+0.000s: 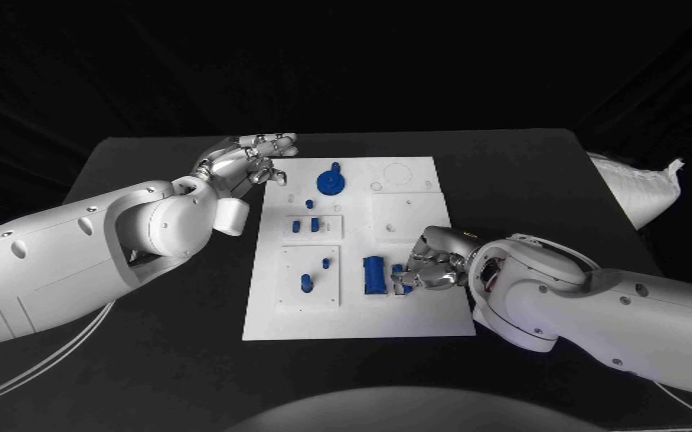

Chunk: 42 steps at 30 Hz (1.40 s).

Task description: Assemble the parts on the task board

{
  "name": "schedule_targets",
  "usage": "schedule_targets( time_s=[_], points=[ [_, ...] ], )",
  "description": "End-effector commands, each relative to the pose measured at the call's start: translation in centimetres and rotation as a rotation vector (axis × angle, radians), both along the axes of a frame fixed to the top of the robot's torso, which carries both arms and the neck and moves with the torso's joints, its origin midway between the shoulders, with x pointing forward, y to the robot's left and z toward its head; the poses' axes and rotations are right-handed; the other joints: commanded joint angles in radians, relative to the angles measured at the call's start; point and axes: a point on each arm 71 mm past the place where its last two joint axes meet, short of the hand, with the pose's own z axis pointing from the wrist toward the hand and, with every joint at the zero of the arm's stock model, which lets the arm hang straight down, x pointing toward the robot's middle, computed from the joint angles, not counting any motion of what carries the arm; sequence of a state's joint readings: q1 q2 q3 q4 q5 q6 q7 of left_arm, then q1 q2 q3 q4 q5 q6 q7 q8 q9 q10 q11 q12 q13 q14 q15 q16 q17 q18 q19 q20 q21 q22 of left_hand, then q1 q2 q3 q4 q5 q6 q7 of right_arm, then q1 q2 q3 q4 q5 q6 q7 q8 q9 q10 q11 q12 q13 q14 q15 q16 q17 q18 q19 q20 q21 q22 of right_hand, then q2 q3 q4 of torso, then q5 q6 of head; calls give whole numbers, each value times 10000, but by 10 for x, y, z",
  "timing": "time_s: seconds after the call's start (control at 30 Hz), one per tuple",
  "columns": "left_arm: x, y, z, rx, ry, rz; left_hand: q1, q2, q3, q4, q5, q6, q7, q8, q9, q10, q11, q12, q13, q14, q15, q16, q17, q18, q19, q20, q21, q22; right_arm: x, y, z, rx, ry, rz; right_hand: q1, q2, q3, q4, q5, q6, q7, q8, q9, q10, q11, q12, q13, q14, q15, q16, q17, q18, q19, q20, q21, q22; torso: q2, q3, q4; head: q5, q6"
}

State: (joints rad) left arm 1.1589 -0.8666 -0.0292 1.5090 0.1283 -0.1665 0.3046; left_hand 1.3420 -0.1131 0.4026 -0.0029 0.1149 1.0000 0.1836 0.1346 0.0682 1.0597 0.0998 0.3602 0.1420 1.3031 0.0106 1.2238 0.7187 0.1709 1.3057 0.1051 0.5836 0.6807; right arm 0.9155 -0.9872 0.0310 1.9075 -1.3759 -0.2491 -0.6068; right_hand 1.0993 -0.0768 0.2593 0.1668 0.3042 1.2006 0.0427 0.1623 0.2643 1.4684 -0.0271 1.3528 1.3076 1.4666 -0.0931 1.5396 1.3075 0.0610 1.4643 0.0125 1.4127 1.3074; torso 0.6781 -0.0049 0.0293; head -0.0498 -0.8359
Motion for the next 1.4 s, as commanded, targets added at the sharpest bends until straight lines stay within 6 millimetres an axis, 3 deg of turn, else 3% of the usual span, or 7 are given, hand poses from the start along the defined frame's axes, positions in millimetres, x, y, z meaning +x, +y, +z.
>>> schedule_targets(
  time_s=[0.03, 0.27, 0.43, 0.6, 1.07, 1.33, 1.4],
  points=[
    [-1, -3, 1, -68, -89, -217, 29, 31, -7, -34, -30, -69, -30, 41, 0, -88, 7, 38, 12, -67, 19, 32, -8, 106, -5, 29, -44, -16, -2, 3, -2, -165, 127, 294, -233, 21, -178, 87, -66, 91, 0, 54, 29, 610, -76, -63, 1469, 949, -58, 52, 2178, -84, 325, -68, 13, 342, 0, -5, -5, 2, -1],
    [-1, -3, 1, -63, -81, -220, 29, 31, -7, -34, -30, -69, -30, 41, 0, -88, 7, 38, 12, -67, 19, 32, -8, 106, -5, 29, -44, -16, -1, 3, 0, -148, -46, 283, -893, 61, -1064, 777, -231, 120, -45, 40, 159, 616, -110, -73, 1482, 946, -83, 41, 2162, -79, 319, -94, -13, 322, -3, -1, 1, 2, 13],
    [-1, -3, 1, -58, -73, -218, 18, 26, -15, -29, -32, -78, -25, 42, -1, -101, 13, 44, 10, -76, 23, 26, -26, 104, -8, 30, -47, -17, -2, 3, 2, -121, -295, 287, -1286, 142, -1927, 1237, -1014, 139, -66, 32, 299, 626, -128, -70, 1504, 948, -104, 46, 2171, -82, 326, -116, -15, 333, 0, 6, -7, 20, 7],
    [-1, -2, 1, -53, -71, -209, 18, 26, -15, -29, -32, -78, -25, 42, -1, -101, 13, 44, 10, -76, 23, 26, -26, 104, -8, 30, -47, -17, -3, 2, 5, -106, -478, 289, -1553, 265, -2355, 1251, -1202, 145, -71, 23, 369, 635, -131, -53, 1524, 950, -108, 50, 2180, -85, 333, -118, -9, 349, 0, 7, -8, 24, 11],
    [-1, -2, 1, -52, -77, -201, 14, 27, -18, -26, -33, -87, -22, 42, -3, -111, 16, 50, 9, -96, 26, 5, -79, 103, -12, 32, -49, -18, -6, -3, 8, -185, -574, 320, -1444, 441, -2542, 1206, -1056, 171, -84, 26, 431, 647, -143, -16, 1551, 952, -115, 56, 2190, -88, 341, -125, 2, 371, -7, 1, -9, 2, 14],
    [0, -2, 1, -57, -82, -203, 15, 28, -18, -27, -32, -90, -22, 42, -3, -116, 16, 53, 8, -104, 27, -3, -98, 102, -14, 32, -51, -19, -4, -8, 8, 36, -667, 154, 87, 478, -2749, 577, -1060, 91, -58, -46, 555, 626, -124, -114, 1530, 942, -105, 28, 2143, -75, 316, -120, -52, 317, -28, -7, -14, -29, 99],
    [0, -2, 1, -58, -88, -195, 15, 28, -18, -27, -32, -90, -22, 43, -3, -116, 16, 53, 8, -104, 27, -3, -98, 102, -14, 32, -51, -19, -2, -10, 9, 598, -813, -14, 336, 403, -2820, 451, -1043, -204, 41, -214, 509, 556, -52, -396, 1402, 907, -58, -70, 1979, -40, 250, -96, -182, 146, -46, -14, -6, -42, 136]
  ],
)
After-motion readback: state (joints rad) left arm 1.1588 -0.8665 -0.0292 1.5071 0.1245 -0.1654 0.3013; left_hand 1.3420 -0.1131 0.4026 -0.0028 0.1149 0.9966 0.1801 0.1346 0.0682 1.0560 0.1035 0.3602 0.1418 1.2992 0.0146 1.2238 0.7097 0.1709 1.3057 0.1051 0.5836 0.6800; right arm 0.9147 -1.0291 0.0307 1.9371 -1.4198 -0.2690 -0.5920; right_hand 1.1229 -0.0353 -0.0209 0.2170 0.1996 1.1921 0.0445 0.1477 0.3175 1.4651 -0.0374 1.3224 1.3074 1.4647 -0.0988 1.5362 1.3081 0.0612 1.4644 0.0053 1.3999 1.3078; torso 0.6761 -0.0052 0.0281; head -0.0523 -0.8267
